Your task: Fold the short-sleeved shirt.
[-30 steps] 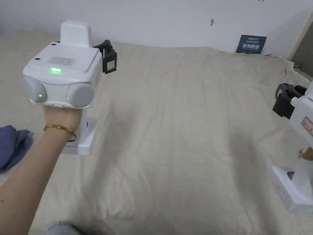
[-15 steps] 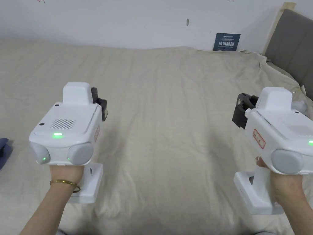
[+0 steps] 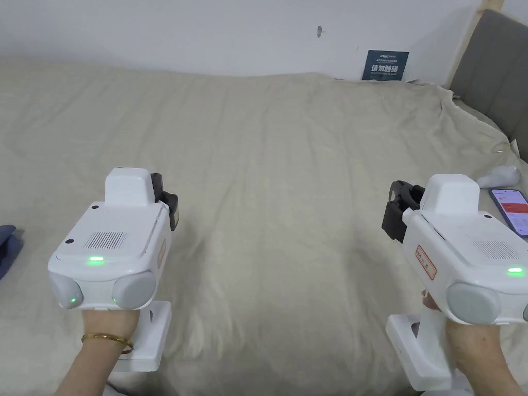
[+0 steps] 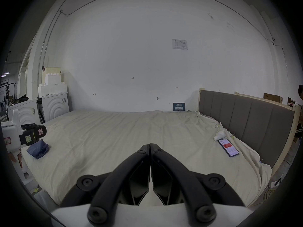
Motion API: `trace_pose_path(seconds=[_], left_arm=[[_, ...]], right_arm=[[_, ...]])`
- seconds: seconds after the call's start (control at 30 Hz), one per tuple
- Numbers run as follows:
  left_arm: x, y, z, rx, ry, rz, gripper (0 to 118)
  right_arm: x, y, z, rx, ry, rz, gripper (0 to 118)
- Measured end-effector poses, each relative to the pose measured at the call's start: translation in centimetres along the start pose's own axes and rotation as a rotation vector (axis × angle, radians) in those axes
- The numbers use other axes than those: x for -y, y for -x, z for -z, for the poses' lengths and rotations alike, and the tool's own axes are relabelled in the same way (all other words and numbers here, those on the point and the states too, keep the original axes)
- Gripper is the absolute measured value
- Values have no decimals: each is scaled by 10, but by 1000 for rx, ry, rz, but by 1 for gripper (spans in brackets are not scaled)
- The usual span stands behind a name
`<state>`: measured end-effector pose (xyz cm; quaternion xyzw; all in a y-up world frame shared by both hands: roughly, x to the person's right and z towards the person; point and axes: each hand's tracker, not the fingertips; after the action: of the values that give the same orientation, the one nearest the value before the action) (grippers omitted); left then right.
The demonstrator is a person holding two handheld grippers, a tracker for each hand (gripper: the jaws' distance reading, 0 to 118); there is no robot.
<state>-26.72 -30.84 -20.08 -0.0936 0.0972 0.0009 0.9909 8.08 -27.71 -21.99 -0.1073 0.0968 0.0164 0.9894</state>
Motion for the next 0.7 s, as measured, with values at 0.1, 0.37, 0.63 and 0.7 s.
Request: trace_pose_path(seconds=[0.1, 0.37, 0.63, 0.7], left_arm=[[2, -2, -2, 1, 5, 8, 0], [2, -5, -3, 7, 7, 1, 0], [1, -5, -3, 5, -2, 7, 0], [1, -5, -3, 5, -2, 8, 0]], right_arm=[[5, -1, 0, 0, 9, 0, 0], [7, -2, 2, 2, 22, 2, 0], [5, 0, 1, -5, 19, -2, 0], [5, 1, 1, -7, 19, -3, 0]])
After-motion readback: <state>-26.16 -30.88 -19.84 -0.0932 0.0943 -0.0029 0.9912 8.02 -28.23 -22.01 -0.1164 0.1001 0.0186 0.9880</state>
